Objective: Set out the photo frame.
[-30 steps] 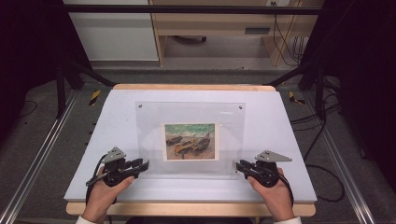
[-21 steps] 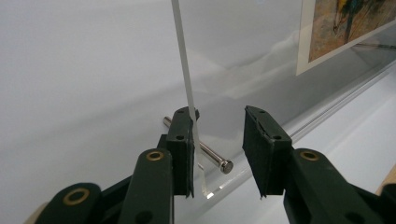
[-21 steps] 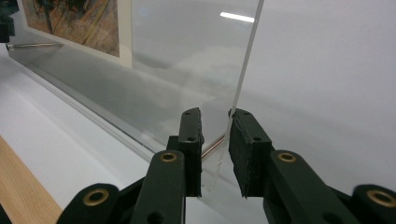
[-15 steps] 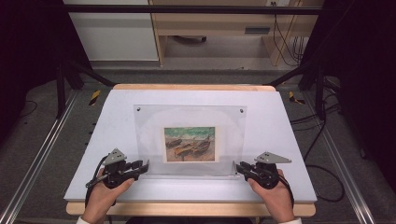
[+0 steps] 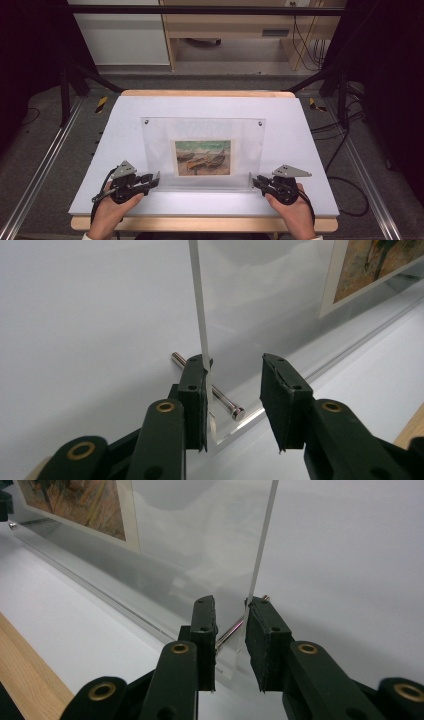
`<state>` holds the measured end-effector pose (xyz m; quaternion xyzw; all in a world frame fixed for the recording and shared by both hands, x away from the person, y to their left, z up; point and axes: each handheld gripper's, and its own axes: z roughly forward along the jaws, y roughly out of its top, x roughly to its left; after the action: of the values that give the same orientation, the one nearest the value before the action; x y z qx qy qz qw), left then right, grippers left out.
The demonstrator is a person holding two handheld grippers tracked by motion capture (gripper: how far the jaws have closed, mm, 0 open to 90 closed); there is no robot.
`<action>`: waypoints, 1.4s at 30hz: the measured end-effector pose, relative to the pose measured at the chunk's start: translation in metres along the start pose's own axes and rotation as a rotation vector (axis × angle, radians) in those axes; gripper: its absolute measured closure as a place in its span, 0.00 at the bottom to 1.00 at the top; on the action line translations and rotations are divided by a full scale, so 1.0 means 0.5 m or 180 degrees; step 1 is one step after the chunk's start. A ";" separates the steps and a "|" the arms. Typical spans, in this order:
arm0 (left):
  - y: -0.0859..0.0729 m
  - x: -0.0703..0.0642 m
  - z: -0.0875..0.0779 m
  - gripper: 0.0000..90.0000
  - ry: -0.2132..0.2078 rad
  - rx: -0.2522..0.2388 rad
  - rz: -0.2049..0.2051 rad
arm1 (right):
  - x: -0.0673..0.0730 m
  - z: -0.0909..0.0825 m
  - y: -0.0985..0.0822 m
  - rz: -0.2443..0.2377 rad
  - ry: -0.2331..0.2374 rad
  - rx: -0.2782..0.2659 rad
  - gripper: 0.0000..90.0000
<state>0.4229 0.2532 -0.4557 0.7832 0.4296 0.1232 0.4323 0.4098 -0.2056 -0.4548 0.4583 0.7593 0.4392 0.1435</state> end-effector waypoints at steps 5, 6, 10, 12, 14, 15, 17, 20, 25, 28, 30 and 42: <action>0.000 0.000 0.000 0.70 0.0000 0.0004 0.0004 | 0.000 0.000 0.000 -0.0005 0.0002 0.0003 0.83; 0.000 0.000 0.000 0.70 0.0001 0.0006 0.0010 | -0.001 0.000 0.000 -0.0031 0.0001 0.0005 0.83; 0.000 -0.001 0.000 0.70 0.0007 0.0009 0.0009 | -0.001 0.000 -0.001 -0.0034 0.0002 0.0006 0.83; 0.000 -0.001 0.000 0.70 0.0007 0.0017 0.0015 | -0.001 0.000 0.000 -0.0035 0.0003 0.0011 0.83; 0.000 -0.001 0.000 0.70 0.0006 0.0013 0.0009 | -0.001 0.000 0.000 -0.0035 0.0004 0.0009 0.83; 0.000 -0.001 0.000 0.70 0.0008 0.0014 0.0011 | -0.001 0.000 0.000 -0.0037 0.0004 0.0010 0.83; 0.000 -0.001 0.000 0.70 0.0006 0.0020 0.0016 | 0.000 0.000 0.000 -0.0040 -0.0002 0.0015 0.82; 0.000 -0.001 0.000 0.70 -0.0002 0.0016 0.0005 | 0.000 0.000 -0.001 -0.0002 0.0007 0.0003 0.82; 0.000 -0.001 0.000 0.70 0.0004 0.0030 0.0019 | 0.000 0.000 -0.001 -0.0041 0.0004 0.0014 0.82; 0.000 -0.001 0.000 0.70 -0.0001 0.0036 0.0017 | 0.001 0.000 -0.001 -0.0056 -0.0008 0.0020 0.82; 0.000 -0.001 0.000 0.70 0.0000 0.0034 0.0013 | 0.002 -0.001 -0.001 -0.0052 -0.0010 0.0028 0.82; -0.005 -0.003 0.000 0.70 -0.0020 0.0077 -0.0008 | 0.004 -0.001 -0.006 -0.0063 -0.0013 0.0040 0.82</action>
<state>0.4207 0.2528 -0.4573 0.7882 0.4307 0.1151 0.4243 0.4066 -0.2049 -0.4566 0.4525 0.7662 0.4321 0.1465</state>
